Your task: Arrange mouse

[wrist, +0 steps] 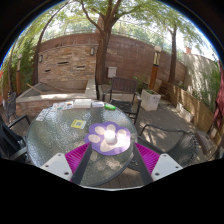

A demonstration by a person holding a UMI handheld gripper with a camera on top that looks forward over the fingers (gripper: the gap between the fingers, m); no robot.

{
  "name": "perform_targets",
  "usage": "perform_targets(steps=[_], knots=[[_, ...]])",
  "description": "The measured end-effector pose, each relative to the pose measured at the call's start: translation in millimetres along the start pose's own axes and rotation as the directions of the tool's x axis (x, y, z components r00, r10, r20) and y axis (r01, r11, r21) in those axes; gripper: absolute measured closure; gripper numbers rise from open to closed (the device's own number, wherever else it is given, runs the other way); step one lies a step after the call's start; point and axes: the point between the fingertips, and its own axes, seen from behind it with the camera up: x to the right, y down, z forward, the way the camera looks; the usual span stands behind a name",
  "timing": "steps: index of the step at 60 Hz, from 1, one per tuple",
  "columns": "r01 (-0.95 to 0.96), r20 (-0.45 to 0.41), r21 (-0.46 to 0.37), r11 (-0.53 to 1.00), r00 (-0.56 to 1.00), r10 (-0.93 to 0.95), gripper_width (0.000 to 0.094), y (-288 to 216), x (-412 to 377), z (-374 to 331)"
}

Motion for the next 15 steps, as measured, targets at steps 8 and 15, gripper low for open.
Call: perform_targets(steps=[8, 15], knots=[[-0.001, -0.010, -0.012, 1.000, 1.000, 0.001, 0.0094, 12, 2, -20], [-0.004, -0.007, -0.015, 1.000, 1.000, 0.004, 0.0091, 13, 4, -27]])
